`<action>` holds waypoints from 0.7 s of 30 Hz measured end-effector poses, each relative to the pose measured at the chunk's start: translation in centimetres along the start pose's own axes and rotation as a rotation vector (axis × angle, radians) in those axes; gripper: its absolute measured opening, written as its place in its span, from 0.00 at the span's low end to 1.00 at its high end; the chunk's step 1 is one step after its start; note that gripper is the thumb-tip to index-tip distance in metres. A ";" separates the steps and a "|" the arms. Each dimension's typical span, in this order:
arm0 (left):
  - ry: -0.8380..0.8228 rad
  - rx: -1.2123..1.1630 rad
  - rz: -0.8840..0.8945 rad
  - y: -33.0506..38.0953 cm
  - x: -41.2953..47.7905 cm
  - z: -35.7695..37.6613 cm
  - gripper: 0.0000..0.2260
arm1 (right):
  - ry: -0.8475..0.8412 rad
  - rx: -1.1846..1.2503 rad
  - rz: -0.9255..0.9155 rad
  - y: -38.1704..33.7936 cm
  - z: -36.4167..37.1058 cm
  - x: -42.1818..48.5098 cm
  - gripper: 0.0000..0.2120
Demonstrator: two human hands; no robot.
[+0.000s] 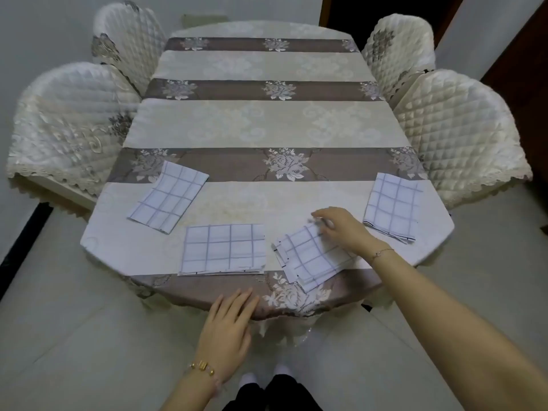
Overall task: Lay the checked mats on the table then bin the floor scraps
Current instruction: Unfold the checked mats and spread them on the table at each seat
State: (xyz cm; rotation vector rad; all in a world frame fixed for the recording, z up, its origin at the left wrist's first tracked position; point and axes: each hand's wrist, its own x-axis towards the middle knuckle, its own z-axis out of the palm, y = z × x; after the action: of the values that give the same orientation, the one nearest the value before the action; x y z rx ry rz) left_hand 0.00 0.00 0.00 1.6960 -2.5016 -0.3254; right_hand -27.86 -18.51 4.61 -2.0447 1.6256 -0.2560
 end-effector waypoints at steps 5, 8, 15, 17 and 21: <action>0.066 -0.064 0.005 -0.1 -0.2 0.2 0.25 | -0.083 -0.129 0.058 0.3 0.1 0.6 0.14; 0.073 -0.038 0.011 -0.3 -0.2 0.3 0.25 | -0.067 -0.109 0.110 0.2 -0.2 -0.1 0.10; 0.048 -0.041 0.015 -0.2 0.0 -0.2 0.25 | -0.027 0.254 0.263 0.4 -2.9 -3.7 0.03; 0.019 -0.057 0.001 -0.2 0.3 -0.7 0.24 | 0.049 0.420 0.318 0.0 -3.7 -5.3 0.03; 0.014 -0.247 -0.104 0.5 1.2 -2.3 0.22 | 0.207 0.710 0.376 -1.9 -4.4 -8.4 0.05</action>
State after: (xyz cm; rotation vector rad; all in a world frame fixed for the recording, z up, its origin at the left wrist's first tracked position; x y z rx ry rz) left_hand -0.43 -1.25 2.29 1.7220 -2.2574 -0.6022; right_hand -30.48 -11.46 10.69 -1.1921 1.6778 -0.7958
